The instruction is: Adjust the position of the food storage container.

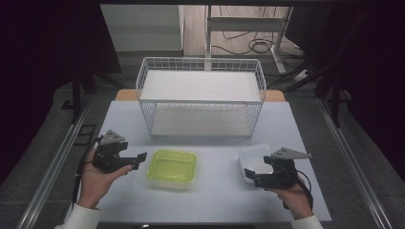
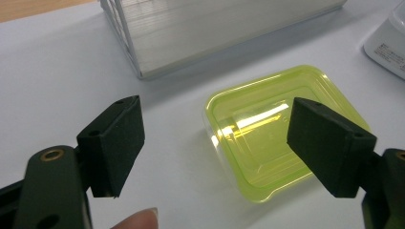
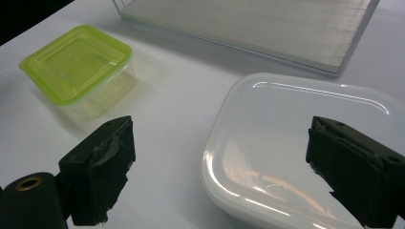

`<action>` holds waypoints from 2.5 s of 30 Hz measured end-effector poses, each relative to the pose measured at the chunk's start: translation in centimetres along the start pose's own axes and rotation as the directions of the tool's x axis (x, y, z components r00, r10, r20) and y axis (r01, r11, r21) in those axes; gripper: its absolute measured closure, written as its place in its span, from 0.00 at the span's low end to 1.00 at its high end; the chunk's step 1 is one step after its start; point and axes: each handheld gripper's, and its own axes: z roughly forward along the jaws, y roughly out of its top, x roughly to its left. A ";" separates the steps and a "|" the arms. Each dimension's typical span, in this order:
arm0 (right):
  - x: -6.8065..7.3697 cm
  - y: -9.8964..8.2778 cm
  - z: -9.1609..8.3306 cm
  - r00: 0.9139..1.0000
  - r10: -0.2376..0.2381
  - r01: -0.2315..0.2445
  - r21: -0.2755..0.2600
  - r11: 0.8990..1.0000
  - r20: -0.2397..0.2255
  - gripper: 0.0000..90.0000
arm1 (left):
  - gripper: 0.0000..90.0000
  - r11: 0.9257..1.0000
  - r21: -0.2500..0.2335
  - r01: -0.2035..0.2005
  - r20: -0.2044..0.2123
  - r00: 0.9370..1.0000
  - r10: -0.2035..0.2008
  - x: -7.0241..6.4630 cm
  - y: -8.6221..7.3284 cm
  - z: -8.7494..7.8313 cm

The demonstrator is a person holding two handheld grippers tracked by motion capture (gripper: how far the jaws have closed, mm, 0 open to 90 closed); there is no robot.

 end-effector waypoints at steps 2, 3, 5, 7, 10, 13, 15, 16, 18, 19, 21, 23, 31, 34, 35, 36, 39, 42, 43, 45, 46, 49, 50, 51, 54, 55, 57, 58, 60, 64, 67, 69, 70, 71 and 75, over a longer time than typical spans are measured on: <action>0.0 0.1 -0.2 1.000 0.003 -0.003 -0.007 1.000 0.004 0.10 | 0.22 1.000 0.002 0.004 0.002 1.000 -0.004 0.0 0.0 -0.1; 0.1 0.2 -0.3 1.000 0.011 -0.011 -0.013 1.000 0.006 0.10 | 0.23 1.000 0.002 0.004 0.002 1.000 -0.004 0.0 -0.1 -0.1; 0.1 0.3 -0.4 1.000 0.017 -0.017 -0.023 1.000 0.007 0.10 | 0.25 1.000 0.015 0.012 0.008 1.000 -0.012 0.2 -0.2 0.0; 0.1 0.4 -0.3 1.000 0.024 -0.024 -0.021 1.000 0.012 0.10 | 0.28 1.000 0.020 0.013 0.009 1.000 -0.013 0.2 -0.3 0.0; 0.2 0.4 -0.1 0.999 0.037 -0.036 -0.016 0.999 0.006 0.10 | 0.33 0.999 0.028 0.023 0.010 1.000 -0.023 0.4 -0.6 0.0; 0.2 0.5 0.0 0.999 0.038 -0.038 -0.009 0.999 -0.001 0.11 | 0.38 0.999 0.046 0.020 -0.003 1.000 -0.019 0.5 -1.0 0.4; 0.1 0.6 0.0 0.999 0.037 -0.037 -0.008 0.999 -0.003 0.11 | 0.48 0.998 0.059 0.030 -0.007 1.000 -0.029 0.7 -1.2 0.7; 0.1 0.6 0.1 0.999 0.038 -0.038 -0.008 0.999 -0.003 0.11 | 0.48 0.997 0.066 0.039 -0.006 0.999 -0.039 0.8 -1.3 0.8; -0.1 0.5 0.2 0.998 0.066 -0.066 -0.010 0.998 -0.006 0.11 | 0.65 0.992 0.101 0.073 0.022 0.997 -0.075 1.3 -1.4 1.2; -0.1 0.5 0.2 0.997 0.076 -0.076 -0.010 0.997 -0.010 0.11 | 0.68 0.992 0.101 0.073 0.022 0.997 -0.075 1.3 -1.4 1.2; -0.1 0.5 0.2 0.997 0.081 -0.082 -0.014 0.997 -0.013 0.11 | 0.75 0.990 0.123 0.070 0.024 0.997 -0.073 1.3 -1.5 1.5; -0.1 0.6 -0.1 0.997 0.074 -0.074 -0.016 0.997 -0.010 0.11 | 0.82 0.988 0.142 0.064 0.034 0.997 -0.069 1.3 -1.4 1.8; -0.3 0.5 -0.4 0.997 0.076 -0.076 -0.015 0.997 0.002 0.11 | 0.99 0.972 0.231 0.050 0.062 0.996 -0.066 1.3 -1.5 3.7; -0.3 0.4 -0.3 0.998 0.067 -0.067 -0.008 0.998 0.015 0.12 | 0.99 0.960 0.273 0.056 0.057 0.996 -0.074 1.6 -2.1 4.6; -0.2 0.4 -0.3 0.998 0.066 -0.066 -0.004 0.998 0.015 0.12 | 0.99 0.958 0.279 0.064 0.055 0.995 -0.083 1.7 -2.2 4.7; -0.2 0.4 -0.2 0.998 0.067 -0.067 -0.003 0.998 0.017 0.12 | 0.99 0.958 0.279 0.064 0.055 0.995 -0.083 1.7 -2.2 4.7; 0.0 0.4 0.0 0.998 0.057 -0.058 0.008 0.998 0.018 0.12 | 0.99 0.952 0.298 0.067 0.057 0.994 -0.088 1.8 -2.5 5.2; 0.1 0.4 0.2 0.998 0.052 -0.052 0.018 0.998 0.018 0.12 | 0.99 0.941 0.335 0.056 0.065 0.995 -0.082 1.8 -2.8 6.0; 0.1 0.4 0.2 0.998 0.052 -0.052 0.018 0.998 0.018 0.12 | 0.99 0.941 0.335 0.056 0.065 0.995 -0.082 1.8 -2.8 6.0; 0.1 0.4 0.3 0.998 0.051 -0.052 0.020 0.998 0.021 0.12 | 0.99 0.937 0.345 0.058 0.067 0.994 -0.086 1.8 -3.0 6.4; 0.1 0.4 0.3 0.998 0.051 -0.051 0.019 0.999 0.023 0.12 | 0.99 0.934 0.352 0.057 0.068 0.994 -0.086 1.8 -3.0 6.6; 0.1 0.4 0.4 0.998 0.053 -0.054 0.025 0.998 0.026 0.12 | 0.99 0.930 0.363 0.047 0.090 0.992 -0.086 1.4 -3.0 7.2; 0.1 0.4 0.4 0.998 0.052 -0.052 0.025 0.998 0.026 0.12 | 0.99 0.932 0.359 0.051 0.083 0.993 -0.086 1.2 -3.0 7.3; 0.1 0.4 0.4 0.998 0.050 -0.051 0.027 0.998 0.026 0.12 | 0.99 0.930 0.366 0.044 0.087 0.993 -0.082 1.1 -3.0 7.3; 0.1 0.4 0.4 0.998 0.048 -0.049 0.029 0.998 0.028 0.12 | 0.99 0.929 0.368 0.036 0.102 0.992 -0.079 0.9 -3.0 7.4; 0.1 0.4 0.4 0.998 0.050 -0.051 0.028 0.998 0.028 0.12 | 0.99 0.928 0.371 0.025 0.111 0.991 -0.071 0.6 -3.0 7.5; 0.1 0.4 0.4 0.998 0.048 -0.049 0.031 0.998 0.029 0.12 | 0.99 0.929 0.370 0.025 0.112 0.991 -0.071 0.2 -2.9 7.6; 0.1 0.4 0.5 0.998 0.048 -0.049 0.033 0.998 0.029 0.12 | 0.99 0.929 0.369 0.022 0.117 0.991 -0.070 0.1 -2.9 7.6; 0.1 0.4 0.4 0.998 0.046 -0.047 0.034 0.998 0.031 0.12 | 0.99 0.929 0.369 0.012 0.130 0.989 -0.064 -0.4 -2.8 7.7; 0.0 0.4 0.4 0.998 0.050 -0.051 0.030 0.998 0.036 0.12 | 0.99 0.927 0.374 -0.011 0.148 0.988 -0.048 -1.3 -2.6 8.0; 0.0 0.4 0.5 0.998 0.049 -0.050 0.034 0.998 0.036 0.12 | 0.99 0.926 0.376 -0.019 0.158 0.986 -0.044 -1.6 -2.6 8.1; 0.1 0.4 0.5 0.998 0.048 -0.049 0.036 0.998 0.035 0.12 | 0.99 0.927 0.374 -0.026 0.168 0.985 -0.040 -1.9 -2.5 8.2; 0.1 0.3 0.5 0.998 0.047 -0.048 0.036 0.998 0.035 0.12 | 0.99 0.927 0.375 -0.026 0.169 0.985 -0.041 -2.0 -2.5 8.2; 0.1 0.4 0.6 0.998 0.048 -0.049 0.038 0.998 0.032 0.12 | 0.99 0.928 0.371 -0.028 0.177 0.983 -0.042 -2.1 -2.4 8.3; 0.2 0.4 0.7 0.999 0.045 -0.046 0.040 0.998 0.029 0.12 | 0.99 0.929 0.369 -0.032 0.175 0.984 -0.035 -2.3 -2.3 8.5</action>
